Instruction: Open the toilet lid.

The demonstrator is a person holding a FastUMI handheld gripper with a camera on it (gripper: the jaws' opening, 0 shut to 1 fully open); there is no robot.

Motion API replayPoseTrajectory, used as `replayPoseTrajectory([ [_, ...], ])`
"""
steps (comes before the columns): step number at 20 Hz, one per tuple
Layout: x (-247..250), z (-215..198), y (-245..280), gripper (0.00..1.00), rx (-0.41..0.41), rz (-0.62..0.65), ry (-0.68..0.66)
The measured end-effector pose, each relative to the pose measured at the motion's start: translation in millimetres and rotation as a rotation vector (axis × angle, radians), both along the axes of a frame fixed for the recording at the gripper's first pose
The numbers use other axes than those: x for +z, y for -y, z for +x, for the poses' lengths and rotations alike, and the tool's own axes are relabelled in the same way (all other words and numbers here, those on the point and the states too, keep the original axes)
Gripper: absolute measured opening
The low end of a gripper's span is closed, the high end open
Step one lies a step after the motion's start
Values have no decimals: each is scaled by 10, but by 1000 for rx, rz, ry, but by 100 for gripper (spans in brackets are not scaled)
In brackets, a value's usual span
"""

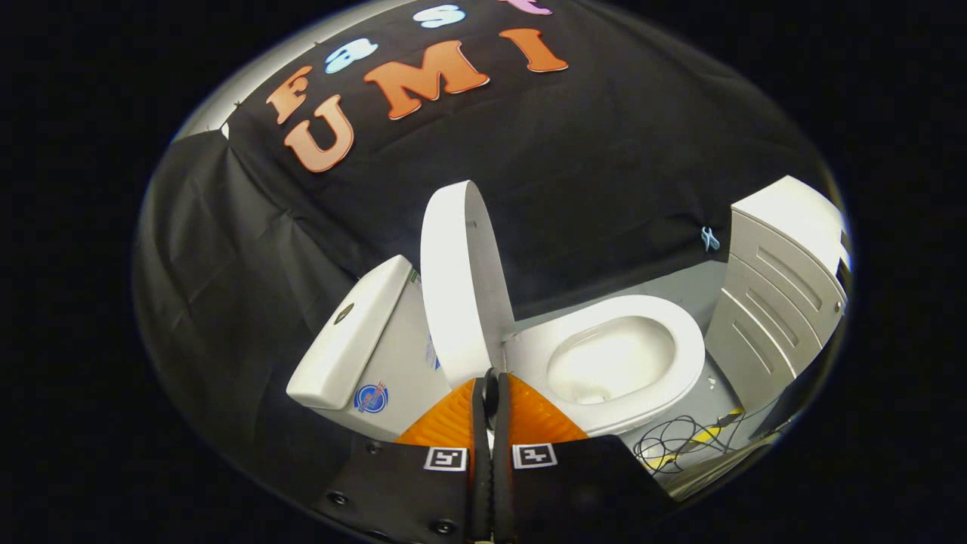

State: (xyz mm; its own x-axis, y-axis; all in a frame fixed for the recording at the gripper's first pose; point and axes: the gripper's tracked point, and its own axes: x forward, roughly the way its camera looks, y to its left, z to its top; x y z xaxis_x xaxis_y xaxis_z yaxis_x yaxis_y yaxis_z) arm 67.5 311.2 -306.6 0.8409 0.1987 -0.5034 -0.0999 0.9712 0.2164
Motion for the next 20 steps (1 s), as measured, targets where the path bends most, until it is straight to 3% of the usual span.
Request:
replayPoseTrajectory([
  [20,-125,-122,-997,9,141,-91,34],
])
